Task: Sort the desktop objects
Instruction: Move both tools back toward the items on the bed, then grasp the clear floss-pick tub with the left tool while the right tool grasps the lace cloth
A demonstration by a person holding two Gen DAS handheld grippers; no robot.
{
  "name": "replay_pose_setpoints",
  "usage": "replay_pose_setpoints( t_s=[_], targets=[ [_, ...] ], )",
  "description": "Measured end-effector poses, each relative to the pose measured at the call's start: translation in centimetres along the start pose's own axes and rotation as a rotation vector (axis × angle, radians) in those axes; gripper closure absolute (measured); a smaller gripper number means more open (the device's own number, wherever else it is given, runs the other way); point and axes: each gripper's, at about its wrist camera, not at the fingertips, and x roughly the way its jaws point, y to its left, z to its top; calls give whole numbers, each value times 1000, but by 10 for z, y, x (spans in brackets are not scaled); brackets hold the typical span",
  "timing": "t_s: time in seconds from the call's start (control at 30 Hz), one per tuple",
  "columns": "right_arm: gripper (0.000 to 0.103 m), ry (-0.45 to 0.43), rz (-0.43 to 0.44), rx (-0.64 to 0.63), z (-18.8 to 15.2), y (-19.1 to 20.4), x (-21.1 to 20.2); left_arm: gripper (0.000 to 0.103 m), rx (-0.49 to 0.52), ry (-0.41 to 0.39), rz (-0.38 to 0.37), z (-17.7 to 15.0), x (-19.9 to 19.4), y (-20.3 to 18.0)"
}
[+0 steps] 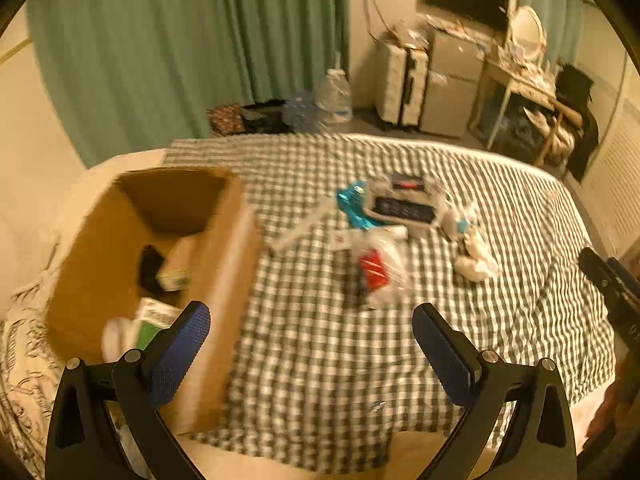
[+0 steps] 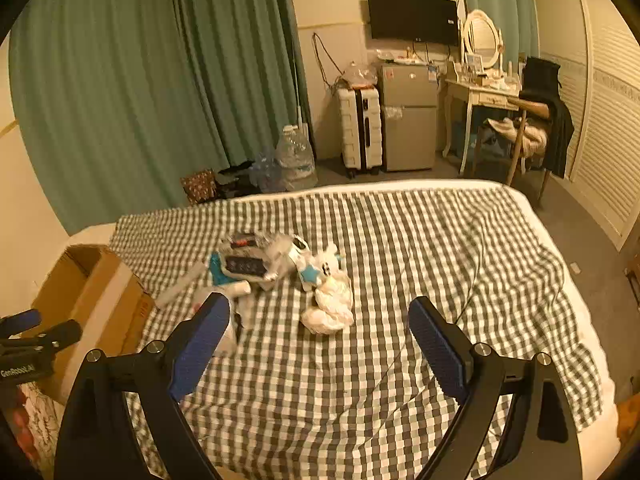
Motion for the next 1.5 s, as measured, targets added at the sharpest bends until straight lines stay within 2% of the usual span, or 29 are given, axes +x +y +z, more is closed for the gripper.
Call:
replay_pose_setpoints(
  t_s=[0.23,0.43,0.57,0.87,0.9,0.93,0.97,1.0,1.03,1.07,1.13,1.2,1.37,1.5],
  targets=[
    [12,61,-16,-4,-33,-13,57,0,77,72,-51,-16,70,-46],
    [12,85,-16,-33,-41,-13,95,0,111,89,-43,-14,112,-52],
    [12,111,-23,-47,-36,-8,123,0,92,99,-41,-6,137,-50],
    [14,162,-48,-41,-31,-7,178,0,2,156,-114,15,193,-55],
    [22,181,-48,-33,-32,-10,185,0,-14,162,-133,16,198,-54],
    [39,204,-45,-21,-34,-13,192,2,-27,160,-155,15,202,-53],
    [48,230,-35,-6,-37,-16,197,17,-24,157,-159,15,204,-52],
    [69,262,-17,15,-41,-19,203,36,-10,163,-165,13,207,-53],
    [74,273,7,31,-44,-22,206,37,9,180,-184,11,210,-54],
    [75,265,11,32,-46,-23,205,37,36,175,-185,9,209,-55],
    [84,256,18,21,-48,-21,198,37,85,142,-186,5,202,-56],
    [86,256,21,8,-51,-18,191,37,101,135,-192,1,197,-53],
    [87,274,60,38,-64,-19,166,38,47,141,-204,-10,174,-30],
    [87,287,59,40,-73,-20,144,39,14,155,-193,-21,155,-13]
  ],
)
